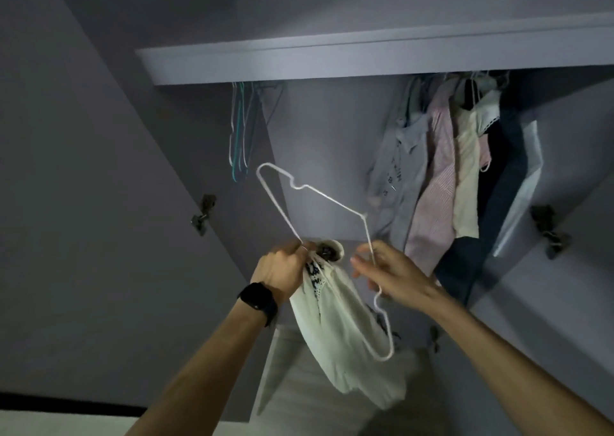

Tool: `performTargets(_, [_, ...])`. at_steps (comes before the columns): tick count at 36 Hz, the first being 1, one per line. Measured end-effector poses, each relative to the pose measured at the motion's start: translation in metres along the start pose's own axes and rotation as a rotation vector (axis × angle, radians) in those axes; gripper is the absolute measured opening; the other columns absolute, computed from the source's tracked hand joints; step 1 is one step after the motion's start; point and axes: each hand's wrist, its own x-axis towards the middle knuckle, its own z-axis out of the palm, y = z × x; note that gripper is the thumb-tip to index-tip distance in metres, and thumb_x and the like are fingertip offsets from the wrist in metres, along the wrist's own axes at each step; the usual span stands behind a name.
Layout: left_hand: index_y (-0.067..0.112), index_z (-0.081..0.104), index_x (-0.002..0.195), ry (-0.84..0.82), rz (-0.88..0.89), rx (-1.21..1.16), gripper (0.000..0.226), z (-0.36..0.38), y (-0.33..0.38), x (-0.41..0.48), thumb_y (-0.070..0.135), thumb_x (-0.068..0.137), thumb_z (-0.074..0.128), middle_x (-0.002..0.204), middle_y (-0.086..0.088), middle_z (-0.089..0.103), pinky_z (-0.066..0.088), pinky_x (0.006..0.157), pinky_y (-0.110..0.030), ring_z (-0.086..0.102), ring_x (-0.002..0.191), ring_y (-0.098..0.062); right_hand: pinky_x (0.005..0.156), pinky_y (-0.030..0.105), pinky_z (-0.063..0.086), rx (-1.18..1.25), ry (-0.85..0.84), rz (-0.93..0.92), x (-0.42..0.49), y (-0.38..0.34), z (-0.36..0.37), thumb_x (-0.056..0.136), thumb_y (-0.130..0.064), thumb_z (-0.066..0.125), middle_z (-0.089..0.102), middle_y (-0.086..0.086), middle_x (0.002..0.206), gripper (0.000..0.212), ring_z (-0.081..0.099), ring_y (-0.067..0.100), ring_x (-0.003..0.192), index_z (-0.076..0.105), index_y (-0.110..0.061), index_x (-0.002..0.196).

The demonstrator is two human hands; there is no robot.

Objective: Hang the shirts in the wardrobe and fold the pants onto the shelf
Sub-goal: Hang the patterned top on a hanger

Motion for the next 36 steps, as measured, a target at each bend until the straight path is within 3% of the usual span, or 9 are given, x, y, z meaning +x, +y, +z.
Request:
performTargets(6, [0.032, 0.043, 0.147, 0.002, 0.115, 0.022, 0.048, 0.015, 0.022, -0.005, 0.015, 0.102, 0.043, 0.125, 0.000, 0.057, 0.049, 0.077, -0.040, 0.056, 0.117, -0.029, 0.048, 0.022, 0.037, 0.689, 0.090, 0.315, 0.041, -0.035, -0.021, 0.082, -0.055, 0.065, 0.065, 0.000, 0.066, 0.043, 0.048, 0.009, 0.045, 0.069, -0.013, 0.089])
performTargets(11, [0.066, -0.009, 0.144, 0.048, -0.021, -0.357, 0.085, 0.022, 0.019, -0.010, 0.033, 0.101, 0.055, 0.107, 0.002, 0.071, 0.053, 0.070, -0.040, 0.068, 0.087, -0.034, 0.031, 0.016, 0.015, 0.482, 0.231, 0.288, 0.052, -0.041, -0.040, 0.100, -0.037, 0.056, 0.030, -0.011, 0.046, 0.036, 0.021, 0.004, 0.033, 0.047, -0.023, 0.068])
performTargets(14, [0.042, 0.023, 0.149, 0.121, -0.222, -0.566, 0.068, 0.025, 0.012, -0.009, 0.039, 0.095, 0.064, 0.098, 0.015, 0.072, 0.046, 0.065, -0.030, 0.069, 0.087, -0.024, 0.037, 0.019, 0.027, 0.390, 0.487, 0.212, 0.044, -0.024, -0.044, 0.097, -0.037, 0.055, 0.033, -0.014, 0.045, 0.040, 0.029, 0.005, 0.038, 0.041, -0.026, 0.061])
performTargets(18, [0.037, 0.074, 0.093, 0.190, -0.392, -0.769, 0.010, 0.019, 0.007, -0.002, 0.036, 0.084, 0.079, 0.078, 0.023, 0.072, 0.046, 0.068, -0.008, 0.069, 0.082, -0.004, 0.069, 0.034, 0.044, 0.095, 0.487, 0.302, 0.026, 0.004, -0.016, 0.082, -0.070, 0.050, 0.058, -0.011, 0.054, 0.053, 0.056, 0.014, 0.061, 0.059, -0.021, 0.062])
performTargets(23, [0.037, 0.073, 0.078, 0.133, -0.376, -0.975, 0.016, 0.015, 0.013, -0.006, 0.032, 0.076, 0.087, 0.075, 0.020, 0.074, 0.054, 0.070, -0.013, 0.071, 0.074, 0.002, 0.055, 0.022, 0.042, 0.048, 0.151, 0.428, 0.023, 0.000, 0.038, 0.069, -0.097, 0.043, 0.074, -0.010, 0.069, 0.090, 0.060, 0.002, 0.050, 0.075, -0.015, 0.087])
performTargets(27, [0.028, 0.071, 0.076, 0.096, -0.325, -0.954, 0.023, 0.010, 0.016, -0.010, 0.039, 0.070, 0.091, 0.074, 0.014, 0.074, 0.054, 0.065, -0.016, 0.071, 0.072, -0.003, 0.037, 0.021, 0.023, 0.268, 0.085, 0.471, 0.040, -0.004, 0.057, 0.082, -0.067, 0.068, 0.077, 0.009, 0.081, 0.058, 0.032, 0.004, 0.034, 0.075, -0.012, 0.096])
performTargets(30, [0.021, 0.066, 0.070, 0.149, -0.424, -1.056, 0.030, 0.006, -0.001, -0.012, 0.036, 0.068, 0.092, 0.071, 0.008, 0.074, 0.053, 0.062, -0.021, 0.068, 0.066, -0.005, 0.041, 0.022, 0.022, 0.303, 0.150, 0.450, 0.047, 0.001, 0.056, 0.089, -0.032, 0.074, 0.052, 0.013, 0.072, 0.028, 0.032, 0.007, 0.040, 0.072, -0.006, 0.099])
performTargets(33, [0.024, 0.061, 0.070, 0.197, -0.455, -0.840, 0.030, -0.002, -0.034, -0.017, 0.040, 0.078, 0.085, 0.065, 0.015, 0.068, 0.041, 0.055, -0.007, 0.061, 0.061, 0.006, 0.043, 0.018, 0.035, 0.159, 0.178, 0.379, 0.047, 0.004, 0.039, 0.089, -0.022, 0.073, 0.060, -0.010, 0.058, 0.007, 0.049, -0.001, 0.043, 0.069, -0.018, 0.092])
performTargets(36, [0.027, 0.052, 0.080, 0.067, -0.437, -0.425, 0.025, -0.011, -0.066, -0.022, 0.045, 0.091, 0.067, 0.075, 0.006, 0.066, 0.043, 0.059, -0.025, 0.062, 0.073, -0.016, 0.074, 0.031, 0.053, -0.015, 0.257, 0.308, 0.048, 0.005, 0.013, 0.091, -0.021, 0.065, 0.074, -0.004, 0.077, 0.009, 0.070, 0.013, 0.080, 0.072, -0.019, 0.087])
